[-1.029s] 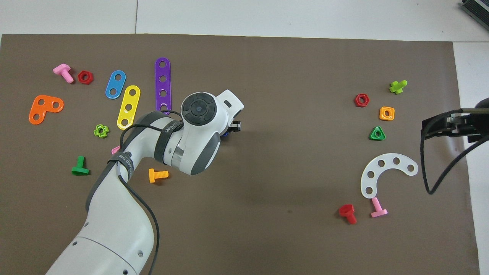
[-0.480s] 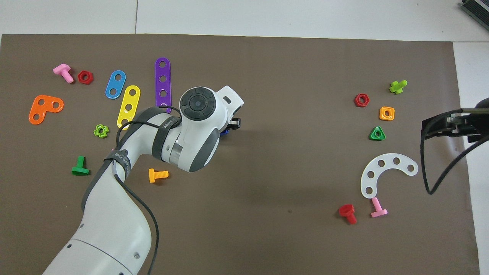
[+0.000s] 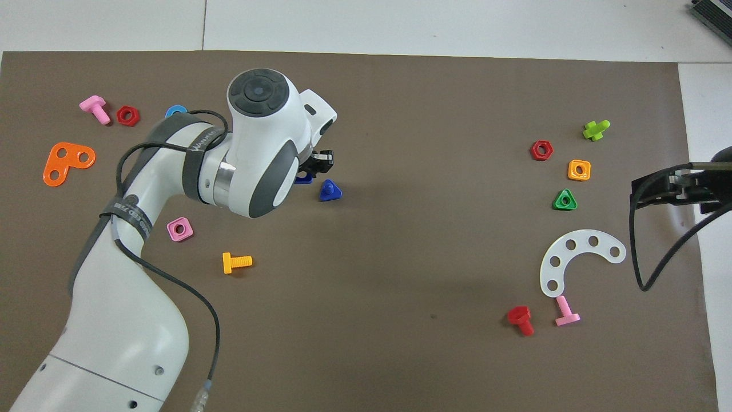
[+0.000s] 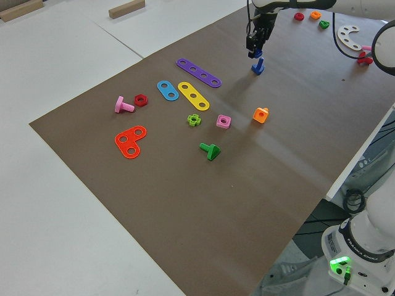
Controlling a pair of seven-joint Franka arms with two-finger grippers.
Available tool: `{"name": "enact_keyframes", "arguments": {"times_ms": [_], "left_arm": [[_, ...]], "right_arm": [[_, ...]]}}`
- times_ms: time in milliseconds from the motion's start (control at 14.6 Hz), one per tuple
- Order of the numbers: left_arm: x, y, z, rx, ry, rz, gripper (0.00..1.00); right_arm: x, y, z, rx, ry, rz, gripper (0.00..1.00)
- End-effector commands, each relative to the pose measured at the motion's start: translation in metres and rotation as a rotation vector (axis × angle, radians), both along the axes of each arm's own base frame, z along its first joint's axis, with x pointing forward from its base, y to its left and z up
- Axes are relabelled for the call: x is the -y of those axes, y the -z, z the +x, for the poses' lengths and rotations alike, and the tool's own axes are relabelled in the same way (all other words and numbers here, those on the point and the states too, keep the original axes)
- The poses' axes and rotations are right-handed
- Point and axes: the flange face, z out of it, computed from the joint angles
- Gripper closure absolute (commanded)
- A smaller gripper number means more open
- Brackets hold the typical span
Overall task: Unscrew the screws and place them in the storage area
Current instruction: 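Carry the blue nut toward the pink square and set it down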
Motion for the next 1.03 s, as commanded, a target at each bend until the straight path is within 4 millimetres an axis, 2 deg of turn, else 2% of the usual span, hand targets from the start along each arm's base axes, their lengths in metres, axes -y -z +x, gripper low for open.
{"name": "enact_keyframes", "arguments": {"times_ms": [0,69,206,343,480,549,618,686,755,961], "left_arm": [[-0.052,0.015,0.023,-0.055,0.046,-0.019,0.60],[-0.078,0.026,0.026,-0.080,0.056,-0.016,0.60],[-0.105,0.039,0.016,-0.120,0.107,-0.015,0.60],[-0.119,0.057,-0.004,-0.166,0.141,-0.014,0.59],[-0.118,0.068,-0.017,-0.182,0.144,-0.011,0.58],[-0.118,0.069,-0.020,-0.183,0.145,-0.011,0.53],[-0.117,0.071,-0.023,-0.189,0.148,-0.009,0.40],[-0.113,0.070,-0.024,-0.189,0.156,-0.008,0.17],[-0.112,0.070,-0.024,-0.189,0.158,-0.006,0.00],[-0.116,0.058,-0.015,-0.168,0.157,-0.003,0.00]], "right_arm": [[0.000,-0.001,-0.005,0.016,0.000,0.021,0.00],[0.000,-0.001,-0.005,0.016,0.000,0.021,0.00],[0.000,-0.001,-0.005,0.016,0.000,0.021,0.00],[0.000,-0.001,-0.005,0.016,0.000,0.021,0.00],[0.000,-0.001,-0.005,0.016,0.000,0.021,0.00],[0.000,-0.001,-0.005,0.016,0.000,0.021,0.00],[0.000,-0.002,-0.005,0.017,0.000,0.021,0.00],[0.000,-0.001,-0.005,0.016,0.000,0.021,0.00],[0.000,-0.002,-0.005,0.017,0.000,0.021,0.00],[0.000,-0.002,-0.005,0.017,0.000,0.021,0.00]]}}
